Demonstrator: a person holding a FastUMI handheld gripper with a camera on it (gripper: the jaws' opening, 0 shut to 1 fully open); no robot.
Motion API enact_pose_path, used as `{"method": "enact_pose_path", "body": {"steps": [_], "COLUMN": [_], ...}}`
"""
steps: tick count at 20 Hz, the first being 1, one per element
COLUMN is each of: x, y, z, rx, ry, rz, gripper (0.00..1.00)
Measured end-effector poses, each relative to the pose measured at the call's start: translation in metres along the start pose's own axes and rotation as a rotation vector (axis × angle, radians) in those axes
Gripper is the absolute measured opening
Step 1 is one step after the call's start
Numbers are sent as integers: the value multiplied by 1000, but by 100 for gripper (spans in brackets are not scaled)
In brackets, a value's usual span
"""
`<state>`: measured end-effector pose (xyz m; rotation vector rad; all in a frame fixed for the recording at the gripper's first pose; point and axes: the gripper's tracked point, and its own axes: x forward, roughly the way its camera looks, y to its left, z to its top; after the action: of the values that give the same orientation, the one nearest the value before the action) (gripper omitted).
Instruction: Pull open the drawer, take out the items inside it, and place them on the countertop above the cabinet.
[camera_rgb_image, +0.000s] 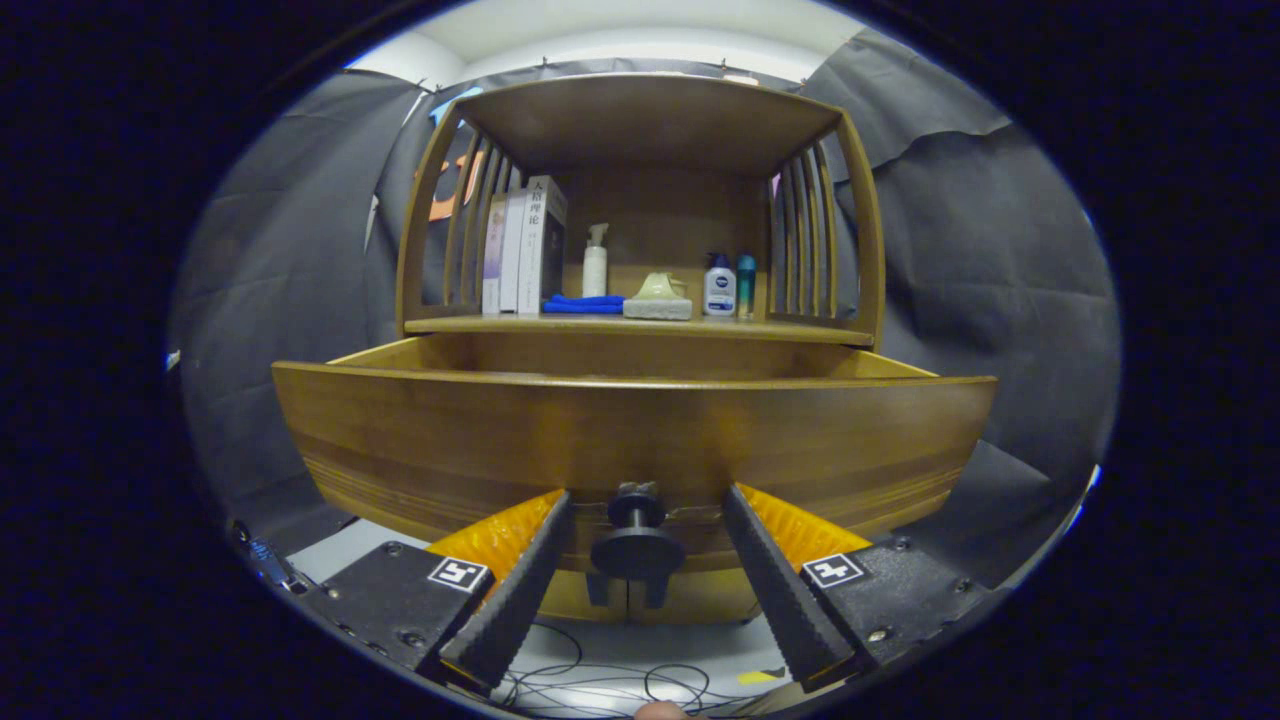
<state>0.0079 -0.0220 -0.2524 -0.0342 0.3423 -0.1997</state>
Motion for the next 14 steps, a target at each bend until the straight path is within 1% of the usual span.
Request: {"method": "enact_pose_path", "body": {"steps": [4,6,7,10,11,14], "x": [14,22,28,35,39,50], "y": [1,3,3,5,5,6], "z": [7,14,11,16,15,20], "rx": [1,2,-2,5,3,-6], "ry": [4,-14,4,-7,13,3], "rz": [-2,-4,-9,-16,-18,-26], "gripper": [99,100,100,99,100,99]}}
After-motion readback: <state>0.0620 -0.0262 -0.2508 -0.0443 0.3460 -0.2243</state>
